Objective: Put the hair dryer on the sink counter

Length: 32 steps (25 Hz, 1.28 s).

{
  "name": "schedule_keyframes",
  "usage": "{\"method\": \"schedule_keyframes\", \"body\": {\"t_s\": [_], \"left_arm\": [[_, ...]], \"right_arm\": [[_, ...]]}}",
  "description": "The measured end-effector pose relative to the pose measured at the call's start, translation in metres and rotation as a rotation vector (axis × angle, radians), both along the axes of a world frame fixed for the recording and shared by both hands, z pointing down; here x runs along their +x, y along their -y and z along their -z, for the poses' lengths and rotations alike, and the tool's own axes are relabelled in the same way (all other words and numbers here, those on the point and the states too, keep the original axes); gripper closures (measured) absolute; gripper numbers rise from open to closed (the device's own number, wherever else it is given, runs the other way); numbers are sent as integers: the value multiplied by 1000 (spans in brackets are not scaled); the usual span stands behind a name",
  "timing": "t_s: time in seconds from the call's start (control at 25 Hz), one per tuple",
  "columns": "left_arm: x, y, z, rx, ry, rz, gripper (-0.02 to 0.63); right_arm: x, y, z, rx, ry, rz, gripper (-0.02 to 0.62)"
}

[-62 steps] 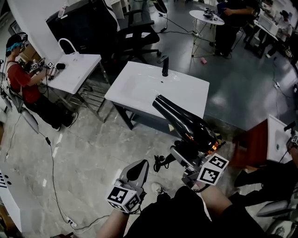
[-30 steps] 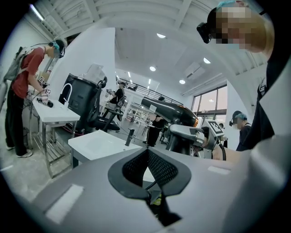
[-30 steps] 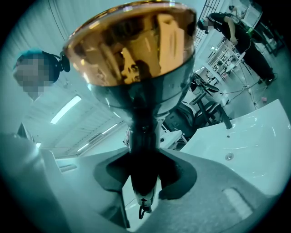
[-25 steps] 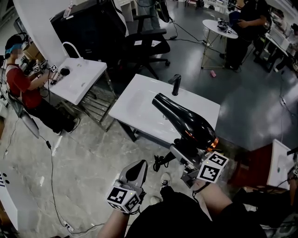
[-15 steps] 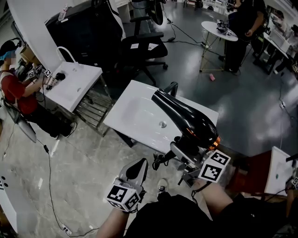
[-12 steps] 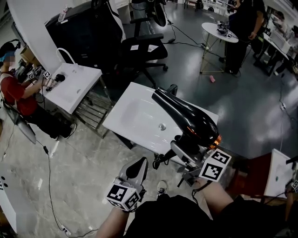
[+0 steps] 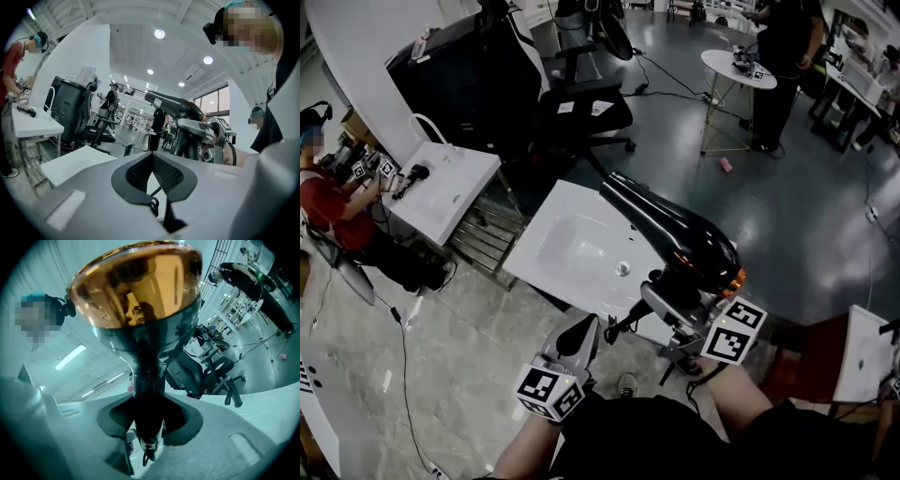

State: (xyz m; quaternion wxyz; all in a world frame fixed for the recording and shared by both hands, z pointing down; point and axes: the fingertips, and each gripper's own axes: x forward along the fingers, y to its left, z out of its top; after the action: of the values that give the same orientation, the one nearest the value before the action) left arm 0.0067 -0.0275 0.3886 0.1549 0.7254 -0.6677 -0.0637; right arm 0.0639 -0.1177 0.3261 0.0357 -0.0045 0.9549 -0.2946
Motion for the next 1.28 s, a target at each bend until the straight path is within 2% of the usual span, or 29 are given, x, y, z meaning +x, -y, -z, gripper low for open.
{"method": "schedule_keyframes", "body": {"t_s": [0.28,0.48,0.68,0.92,1.28], "left_arm": [[0,19,6,-4,27,-66,603],[-17,29,6,0,42,-127,603],[-48,37,7,-6,39,-209,603],[-103,45,1,-17,30,-286,603],[-167,55,-2,-14,34,-376,603]], "right_arm": [[3,12,16,8,40,-42,451],[-15,18,6,26,16,-83,451],[-47,21,1,38,-11,-139,451],[-102,29,-3,69,-28,-193,451],[-168,37,-17,73,-79,-255,451]]}}
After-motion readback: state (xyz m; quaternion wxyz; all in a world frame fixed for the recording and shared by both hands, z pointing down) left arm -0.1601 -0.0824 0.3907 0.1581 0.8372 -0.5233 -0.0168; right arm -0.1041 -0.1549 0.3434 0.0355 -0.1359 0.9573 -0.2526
